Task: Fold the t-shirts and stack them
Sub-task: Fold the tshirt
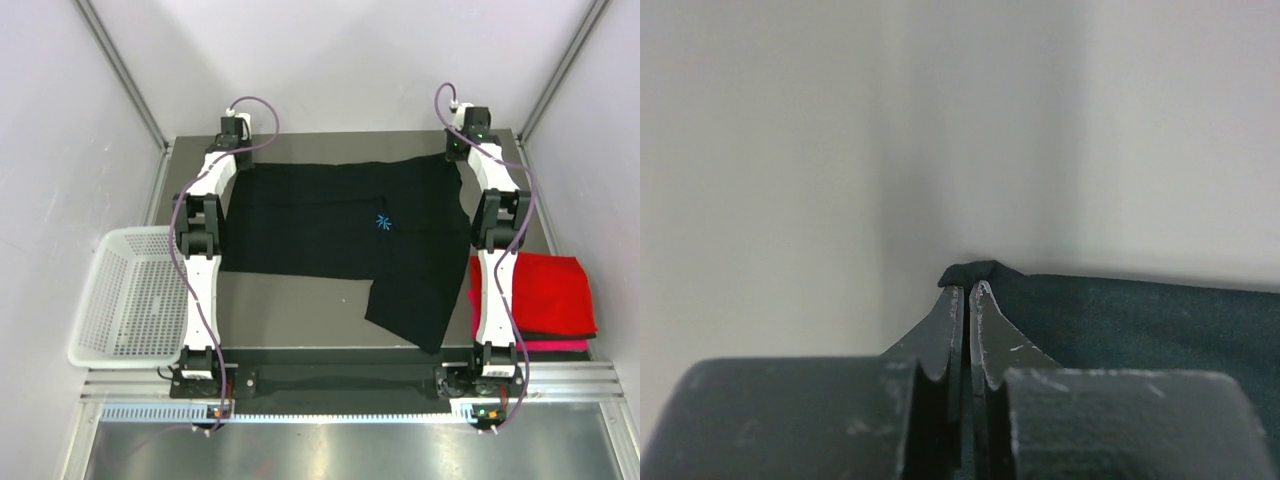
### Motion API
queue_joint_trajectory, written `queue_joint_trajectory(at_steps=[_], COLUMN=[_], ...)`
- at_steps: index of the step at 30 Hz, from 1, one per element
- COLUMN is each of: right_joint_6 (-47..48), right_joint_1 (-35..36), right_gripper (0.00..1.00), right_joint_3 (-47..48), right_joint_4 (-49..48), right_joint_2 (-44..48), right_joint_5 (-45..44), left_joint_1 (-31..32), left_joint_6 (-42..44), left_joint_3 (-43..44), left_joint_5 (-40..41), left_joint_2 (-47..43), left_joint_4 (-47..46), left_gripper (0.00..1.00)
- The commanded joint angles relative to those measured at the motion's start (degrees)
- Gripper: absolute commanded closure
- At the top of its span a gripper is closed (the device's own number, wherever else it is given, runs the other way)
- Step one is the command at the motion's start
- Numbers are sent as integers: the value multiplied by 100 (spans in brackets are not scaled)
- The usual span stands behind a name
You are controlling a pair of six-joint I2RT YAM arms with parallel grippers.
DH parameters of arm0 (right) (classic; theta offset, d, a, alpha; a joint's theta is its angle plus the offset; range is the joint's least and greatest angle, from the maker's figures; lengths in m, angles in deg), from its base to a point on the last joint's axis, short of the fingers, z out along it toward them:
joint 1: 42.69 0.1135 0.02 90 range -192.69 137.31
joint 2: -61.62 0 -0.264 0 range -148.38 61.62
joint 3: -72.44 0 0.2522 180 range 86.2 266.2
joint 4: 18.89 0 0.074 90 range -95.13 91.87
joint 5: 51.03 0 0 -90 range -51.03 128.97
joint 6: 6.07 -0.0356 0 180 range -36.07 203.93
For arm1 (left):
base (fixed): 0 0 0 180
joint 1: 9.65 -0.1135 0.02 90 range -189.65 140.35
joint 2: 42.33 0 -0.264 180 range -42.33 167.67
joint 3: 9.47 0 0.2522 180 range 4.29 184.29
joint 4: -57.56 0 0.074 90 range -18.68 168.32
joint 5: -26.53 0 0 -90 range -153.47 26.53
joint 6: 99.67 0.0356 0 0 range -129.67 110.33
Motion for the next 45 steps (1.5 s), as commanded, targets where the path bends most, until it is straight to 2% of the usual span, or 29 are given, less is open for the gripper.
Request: queue_joint_trajectory(at_steps=[1, 7, 15, 16, 17, 18, 19, 21, 23, 27, 28, 29, 30, 31, 33, 38, 42, 45], right_joint_6=[30, 74, 197, 189, 197, 232, 259, 268, 233, 381, 495, 653, 1063, 1311, 2204, 3989, 5038, 5540], right_joint_1=[87, 228, 509, 501, 509, 501, 501, 457, 404, 325, 316, 316, 316, 316, 351, 728, 957, 1212], right_gripper=[99, 99, 99, 95, 89, 72, 68, 61, 59, 55, 55, 55, 56, 56, 57, 59, 60, 61], right_joint_3=[375, 542, 613, 596, 569, 482, 377, -324, -1332, -2601, -2908, -3616, -3963, -4323, -5386, -7669, -8842, -9546], right_joint_4=[-381, -469, -478, -452, -443, -425, -434, -774, -1153, -1593, -1629, -1664, -1647, -1577, -1280, -471, 722, 1242], right_joint_2=[-70, -167, -167, -132, -71, 121, 262, 927, 1491, 2992, 3284, 3574, 4186, 4488, 5364, 6879, 8318, 9189], right_joint_5=[-136, -206, -583, -619, -767, -899, -962, -1041, -1041, -1086, -963, -780, -221, 133, 897, 1331, 2050, 2122], left_joint_1=[-308, -360, -360, -360, -360, -360, -352, -343, -325, -290, -281, -281, -281, -255, -203, 88, 132, 132], left_joint_6=[-29, -47, -47, -47, -56, -221, -231, -284, -328, -460, -460, -460, -382, -311, 30, 647, 823, 841], left_joint_3=[165, 192, 122, 95, 78, 34, -79, -203, -449, -949, -1290, -1537, -1809, -2352, -2873, -4463, -5930, -6415], left_joint_5=[566, 865, 874, 848, 795, 777, 743, 637, 462, 41, -83, -232, -381, -766, -980, -1839, -1948, -1860], left_joint_2=[82, 56, -102, -146, -286, -391, -506, -927, -1426, -2298, -2509, -2963, -3220, -3701, -4135, -5339, -6358, -7087], left_joint_4=[-150, -221, -212, -221, -229, -247, -291, -379, -475, -520, -511, -511, -546, -529, -258, 570, 395, 342], left_gripper=[100, 100, 100, 98, 91, 75, 70, 62, 58, 51, 50, 50, 51, 51, 51, 58, 60, 59])
